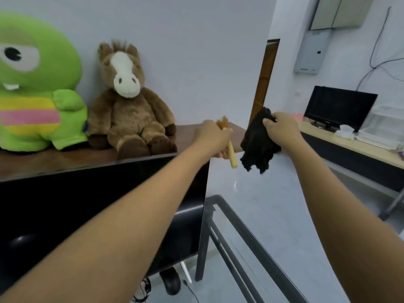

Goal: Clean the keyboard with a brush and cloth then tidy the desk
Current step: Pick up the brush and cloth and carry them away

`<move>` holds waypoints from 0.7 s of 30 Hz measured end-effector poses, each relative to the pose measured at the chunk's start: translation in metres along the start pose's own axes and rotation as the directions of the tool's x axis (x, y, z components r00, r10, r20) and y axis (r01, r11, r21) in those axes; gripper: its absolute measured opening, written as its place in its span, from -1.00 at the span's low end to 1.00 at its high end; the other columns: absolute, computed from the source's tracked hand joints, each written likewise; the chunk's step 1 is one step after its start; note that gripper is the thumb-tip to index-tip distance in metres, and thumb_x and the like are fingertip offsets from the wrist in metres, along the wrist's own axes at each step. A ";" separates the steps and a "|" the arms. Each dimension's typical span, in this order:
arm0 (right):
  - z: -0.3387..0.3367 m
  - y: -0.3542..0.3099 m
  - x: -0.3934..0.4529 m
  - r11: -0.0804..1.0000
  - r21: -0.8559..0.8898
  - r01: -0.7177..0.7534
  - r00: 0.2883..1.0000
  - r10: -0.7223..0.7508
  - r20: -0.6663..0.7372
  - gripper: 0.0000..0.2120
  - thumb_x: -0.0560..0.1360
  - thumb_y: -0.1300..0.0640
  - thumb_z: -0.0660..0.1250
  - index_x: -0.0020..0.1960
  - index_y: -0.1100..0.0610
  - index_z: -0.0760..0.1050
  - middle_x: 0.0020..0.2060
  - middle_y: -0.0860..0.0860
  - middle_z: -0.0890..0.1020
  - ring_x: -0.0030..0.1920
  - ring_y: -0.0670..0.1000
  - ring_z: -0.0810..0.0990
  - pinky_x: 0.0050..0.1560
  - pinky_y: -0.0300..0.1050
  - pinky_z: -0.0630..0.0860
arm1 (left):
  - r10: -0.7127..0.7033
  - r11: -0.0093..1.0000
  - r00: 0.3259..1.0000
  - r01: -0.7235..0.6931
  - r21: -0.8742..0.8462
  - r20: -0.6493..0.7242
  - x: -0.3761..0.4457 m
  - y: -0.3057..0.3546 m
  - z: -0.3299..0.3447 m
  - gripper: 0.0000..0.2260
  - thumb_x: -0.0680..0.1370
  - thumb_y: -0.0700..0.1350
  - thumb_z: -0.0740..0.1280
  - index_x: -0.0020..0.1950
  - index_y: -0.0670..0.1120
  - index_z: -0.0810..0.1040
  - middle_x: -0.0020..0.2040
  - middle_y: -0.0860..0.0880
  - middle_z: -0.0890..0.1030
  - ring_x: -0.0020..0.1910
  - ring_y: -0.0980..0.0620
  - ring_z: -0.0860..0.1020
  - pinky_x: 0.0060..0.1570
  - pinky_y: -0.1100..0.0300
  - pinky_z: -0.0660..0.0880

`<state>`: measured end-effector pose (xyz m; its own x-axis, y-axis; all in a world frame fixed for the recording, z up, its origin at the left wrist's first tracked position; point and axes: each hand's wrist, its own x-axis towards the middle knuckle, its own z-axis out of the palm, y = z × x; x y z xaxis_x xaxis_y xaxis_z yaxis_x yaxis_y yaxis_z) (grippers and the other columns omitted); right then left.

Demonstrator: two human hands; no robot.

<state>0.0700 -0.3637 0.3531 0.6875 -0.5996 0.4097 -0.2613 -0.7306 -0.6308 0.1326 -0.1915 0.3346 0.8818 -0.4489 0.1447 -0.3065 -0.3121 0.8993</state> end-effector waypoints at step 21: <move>0.139 0.033 0.140 0.992 -0.048 0.113 0.917 -0.086 0.390 -0.71 0.61 0.07 0.22 0.28 0.14 0.50 0.15 0.11 0.60 0.09 0.12 0.56 0.01 -0.07 0.51 | -0.511 0.790 0.859 0.458 0.408 0.026 0.154 -0.047 -0.027 -0.74 0.63 -0.17 0.19 -0.19 -0.29 0.45 -0.30 -0.21 0.52 -0.63 0.02 0.50 -0.68 0.29 0.41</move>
<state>0.2519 -0.4261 0.2978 0.9169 -0.3596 0.1732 -0.2136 -0.8087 -0.5481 0.2923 -0.2231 0.3263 0.9048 -0.2479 -0.3462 0.0153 -0.7936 0.6083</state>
